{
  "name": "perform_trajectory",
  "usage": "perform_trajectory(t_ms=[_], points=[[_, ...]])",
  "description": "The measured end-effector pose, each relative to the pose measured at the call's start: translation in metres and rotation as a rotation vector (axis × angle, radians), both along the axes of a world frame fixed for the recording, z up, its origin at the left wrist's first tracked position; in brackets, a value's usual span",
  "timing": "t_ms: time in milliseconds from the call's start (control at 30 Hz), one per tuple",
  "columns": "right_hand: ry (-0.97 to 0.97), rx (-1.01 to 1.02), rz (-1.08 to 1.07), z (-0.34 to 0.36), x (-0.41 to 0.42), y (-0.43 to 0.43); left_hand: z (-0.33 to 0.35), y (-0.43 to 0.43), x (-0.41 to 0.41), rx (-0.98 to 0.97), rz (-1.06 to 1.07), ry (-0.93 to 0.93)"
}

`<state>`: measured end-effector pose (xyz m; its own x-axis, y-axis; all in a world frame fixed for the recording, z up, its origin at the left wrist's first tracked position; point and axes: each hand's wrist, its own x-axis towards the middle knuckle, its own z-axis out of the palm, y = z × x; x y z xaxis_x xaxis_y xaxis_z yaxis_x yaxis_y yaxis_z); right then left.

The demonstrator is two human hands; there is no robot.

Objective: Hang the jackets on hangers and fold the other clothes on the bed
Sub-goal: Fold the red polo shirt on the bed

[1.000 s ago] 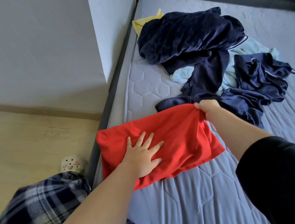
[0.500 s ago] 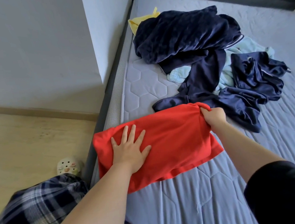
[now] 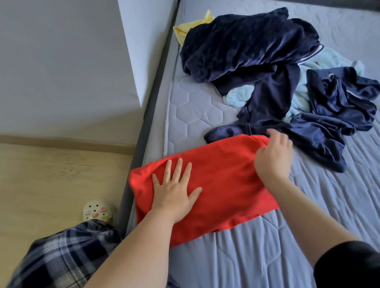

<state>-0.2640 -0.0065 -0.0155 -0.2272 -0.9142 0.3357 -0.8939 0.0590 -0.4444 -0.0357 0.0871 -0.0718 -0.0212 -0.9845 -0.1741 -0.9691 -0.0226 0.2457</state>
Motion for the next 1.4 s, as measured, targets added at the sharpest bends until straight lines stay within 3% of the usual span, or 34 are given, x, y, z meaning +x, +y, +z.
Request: perform_trajectory(t_ms=[67, 100, 200, 300, 400, 533, 700, 867, 933, 1000, 1067, 1133, 1300, 1400], points=[[0.075, -0.151, 0.259, -0.002, 0.047, 0.006, 0.001, -0.003, 0.0, -0.038, 0.113, 0.033], [0.084, -0.113, 0.359, -0.009, 0.066, 0.011, 0.001, -0.004, 0.001, -0.055, 0.192, 0.044], [0.203, 0.227, 0.53, -0.049, 0.096, 0.03, -0.007, 0.001, 0.015, -0.028, 0.269, 0.007], [0.225, 0.264, 0.535, -0.078, 0.095, 0.033, -0.015, 0.006, 0.042, 0.134, 0.407, 0.064], [0.221, 0.236, 0.5, -0.08, 0.097, 0.03, -0.015, 0.008, 0.07, 0.265, 0.624, 0.319], [0.245, 0.236, 0.502, -0.083, 0.1, 0.03, -0.013, 0.014, 0.1, 0.189, 0.858, 0.719], [0.22, 0.189, 0.498, -0.086, 0.099, 0.03, 0.007, 0.014, 0.086, 0.163, 0.801, 0.91], [0.205, 0.175, 0.498, -0.087, 0.098, 0.03, 0.021, 0.017, 0.072, 0.074, 0.986, 1.139], [0.218, 0.225, 0.497, -0.085, 0.099, 0.028, 0.028, 0.019, 0.07, 0.199, 0.953, 1.098], [0.209, 0.291, 0.51, -0.08, 0.098, 0.025, 0.033, 0.021, 0.064, 0.33, 0.841, 0.911], [0.171, 0.349, 0.537, -0.072, 0.097, 0.021, 0.037, 0.022, 0.058, 0.304, 0.801, 0.81], [0.067, 0.426, 0.535, -0.06, 0.099, 0.019, 0.042, 0.021, 0.056, 0.248, 0.837, 0.798], [-0.89, 0.46, 0.289, -0.015, 0.124, 0.016, 0.063, 0.018, 0.086, 0.11, 0.9, 0.93], [-1.127, 0.385, 0.383, 0.004, 0.145, 0.019, 0.07, 0.033, 0.123, -0.008, 0.989, 0.885]])
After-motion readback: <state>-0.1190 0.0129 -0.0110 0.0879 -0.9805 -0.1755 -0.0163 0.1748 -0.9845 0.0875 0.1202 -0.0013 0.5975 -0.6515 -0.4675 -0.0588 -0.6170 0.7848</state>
